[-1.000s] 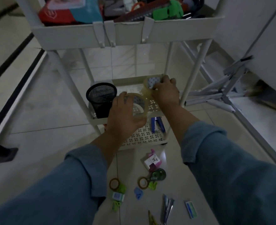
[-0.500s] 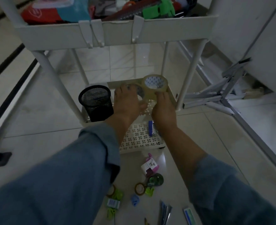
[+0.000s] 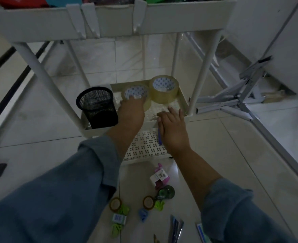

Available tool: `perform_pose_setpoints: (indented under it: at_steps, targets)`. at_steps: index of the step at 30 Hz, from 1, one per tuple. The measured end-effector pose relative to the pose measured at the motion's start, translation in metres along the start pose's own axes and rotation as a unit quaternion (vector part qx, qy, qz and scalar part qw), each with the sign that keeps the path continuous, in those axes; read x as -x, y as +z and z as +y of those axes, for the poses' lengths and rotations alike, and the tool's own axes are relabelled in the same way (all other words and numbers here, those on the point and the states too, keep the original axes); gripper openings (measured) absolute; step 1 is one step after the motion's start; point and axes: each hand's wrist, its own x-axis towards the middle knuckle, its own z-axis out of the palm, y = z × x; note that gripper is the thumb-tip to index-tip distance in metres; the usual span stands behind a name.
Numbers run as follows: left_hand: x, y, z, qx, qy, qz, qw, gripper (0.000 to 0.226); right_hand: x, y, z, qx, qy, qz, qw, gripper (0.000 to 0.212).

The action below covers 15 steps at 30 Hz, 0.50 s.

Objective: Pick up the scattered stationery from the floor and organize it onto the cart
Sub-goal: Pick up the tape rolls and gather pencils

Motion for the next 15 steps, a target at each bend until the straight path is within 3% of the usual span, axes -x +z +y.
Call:
perform_pose_setpoints:
  at_steps: [4,6,13,15]
  targets:
    - [-0.013,-0.002,-0.005,-0.002,0.034,0.000,0.999,0.064,0.001,0.000,-0.001,-0.004,0.009,-0.005,1.000,0.037]
    - [-0.020,-0.005,-0.004,0.008,0.009,-0.003,1.000,0.081,0.003,-0.001,0.000,-0.007,0.001,-0.001,1.000,0.035]
    - [-0.016,0.000,-0.005,0.013,-0.006,-0.025,1.000,0.051,0.001,-0.003,-0.001,0.003,-0.003,-0.009,1.000,0.030]
    - [-0.006,-0.005,-0.001,-0.013,0.011,-0.010,1.000,0.058,0.002,-0.004,0.000,0.006,-0.009,-0.007,1.000,0.030]
